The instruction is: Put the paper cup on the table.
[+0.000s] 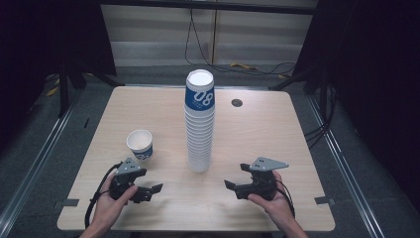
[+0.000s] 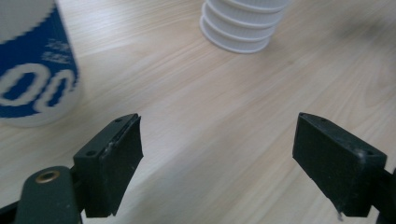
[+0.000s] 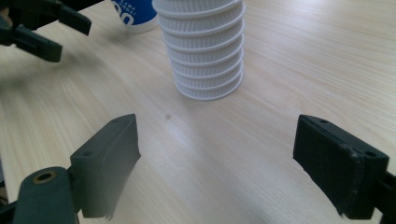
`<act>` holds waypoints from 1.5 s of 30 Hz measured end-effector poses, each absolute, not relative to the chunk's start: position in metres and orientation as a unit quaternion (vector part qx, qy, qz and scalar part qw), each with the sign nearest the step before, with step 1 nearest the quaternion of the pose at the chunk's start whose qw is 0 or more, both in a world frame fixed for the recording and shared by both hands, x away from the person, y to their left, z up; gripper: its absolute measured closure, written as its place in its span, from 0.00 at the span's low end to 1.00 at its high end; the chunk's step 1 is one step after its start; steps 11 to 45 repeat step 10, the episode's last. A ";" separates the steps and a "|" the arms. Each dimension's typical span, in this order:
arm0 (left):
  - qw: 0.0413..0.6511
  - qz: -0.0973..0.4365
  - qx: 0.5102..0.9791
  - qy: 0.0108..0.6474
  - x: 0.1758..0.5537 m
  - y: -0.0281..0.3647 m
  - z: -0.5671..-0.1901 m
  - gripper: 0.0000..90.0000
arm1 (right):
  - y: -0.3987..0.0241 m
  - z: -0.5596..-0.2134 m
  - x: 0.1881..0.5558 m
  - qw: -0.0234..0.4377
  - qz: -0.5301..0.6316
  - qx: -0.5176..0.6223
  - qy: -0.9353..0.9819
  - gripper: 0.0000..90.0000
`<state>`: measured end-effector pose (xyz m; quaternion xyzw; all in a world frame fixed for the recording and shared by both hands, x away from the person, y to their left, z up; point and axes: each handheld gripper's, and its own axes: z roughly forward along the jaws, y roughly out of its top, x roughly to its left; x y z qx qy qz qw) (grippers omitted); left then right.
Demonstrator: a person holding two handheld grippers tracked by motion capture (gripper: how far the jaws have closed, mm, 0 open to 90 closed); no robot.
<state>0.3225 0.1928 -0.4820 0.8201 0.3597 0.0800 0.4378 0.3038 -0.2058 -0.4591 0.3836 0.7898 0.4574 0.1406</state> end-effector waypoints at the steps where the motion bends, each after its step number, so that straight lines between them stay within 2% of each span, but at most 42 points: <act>1: 0.444 0.078 0.819 0.356 0.321 0.191 -0.483 0.18 | -0.207 -0.461 0.304 0.143 0.459 0.385 0.788 0.16; 7: 0.474 0.075 0.807 0.345 0.314 0.184 -0.491 0.18 | -0.208 -0.470 0.306 0.145 0.445 0.401 0.787 0.16; 9: 0.486 0.088 0.800 0.341 0.316 0.187 -0.491 0.18 | -0.209 -0.471 0.307 0.139 0.446 0.411 0.783 0.16; 10: 0.485 0.100 0.798 0.344 0.316 0.188 -0.491 0.17 | -0.211 -0.472 0.307 0.135 0.448 0.414 0.781 0.16; 45: 0.485 0.100 0.798 0.344 0.316 0.188 -0.491 0.17 | -0.211 -0.472 0.307 0.135 0.448 0.414 0.781 0.16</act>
